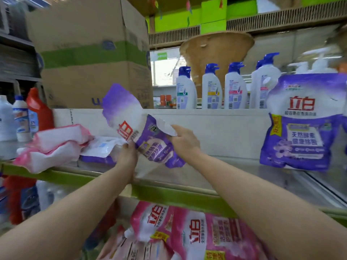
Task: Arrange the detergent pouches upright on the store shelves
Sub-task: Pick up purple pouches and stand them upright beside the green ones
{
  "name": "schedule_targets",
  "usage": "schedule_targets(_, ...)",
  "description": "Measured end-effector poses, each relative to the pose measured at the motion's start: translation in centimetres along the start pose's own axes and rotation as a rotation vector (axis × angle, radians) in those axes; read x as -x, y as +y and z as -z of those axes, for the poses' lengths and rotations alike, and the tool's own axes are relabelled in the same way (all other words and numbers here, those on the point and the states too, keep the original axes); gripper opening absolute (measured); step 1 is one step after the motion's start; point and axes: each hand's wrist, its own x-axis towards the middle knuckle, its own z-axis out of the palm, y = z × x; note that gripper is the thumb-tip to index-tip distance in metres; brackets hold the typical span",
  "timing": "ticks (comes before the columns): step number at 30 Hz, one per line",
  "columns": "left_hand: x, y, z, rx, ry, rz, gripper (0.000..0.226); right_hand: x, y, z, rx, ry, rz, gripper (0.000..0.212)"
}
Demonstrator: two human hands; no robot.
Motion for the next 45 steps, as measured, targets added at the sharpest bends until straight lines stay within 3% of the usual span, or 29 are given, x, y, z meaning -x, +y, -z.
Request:
schedule_targets(3,1.7,0.8,-0.6,0.066,-0.062,0.019,0.061,1.1,1.3,2.2,-0.352,0.054,0.004,0.01)
schedule_targets(5,2.9,1.7,-1.8,0.211,-0.197,0.07,0.058,2.1,2.2,4.0,-0.45,0.034,-0.011,0.026)
schedule_targets(8,4.9,2.7,-4.1,0.359,-0.323,0.079,0.046,3.5,3.5,6.7,-0.487,0.032,-0.03,0.007)
schedule_targets(14,8.9,3.6,-10.6,0.596,-0.478,0.016,0.049,6.5,7.0,13.1,-0.52,0.052,-0.04,0.012)
schedule_targets(18,11.8,4.3,-14.9,0.785,-0.553,0.002,0.035,8.1,9.7,17.1,-0.527,0.139,-0.085,0.019)
schedule_targets(24,16.2,5.6,-21.0,0.783,-0.579,-0.001,0.024,10.4,14.2,22.5,-0.566,0.313,-0.246,0.018)
schedule_targets(34,24.3,7.8,-30.3,0.877,-0.703,0.09,0.022,14.8,19.0,31.9,-0.666,0.524,-0.354,0.02)
schedule_targets(36,25.9,8.2,-32.2,0.824,-0.749,0.117,0.01,15.7,20.2,33.8,-0.616,0.593,-0.376,0.022)
schedule_targets(40,27.9,8.5,-35.4,0.683,-0.816,0.1,0.011,17.2,22.2,37.1,-0.616,0.684,-0.427,0.032)
schedule_targets(45,29.0,8.4,-38.9,0.659,-0.775,0.064,0.005,17.8,23.4,40.2,-0.531,0.711,-0.527,0.037)
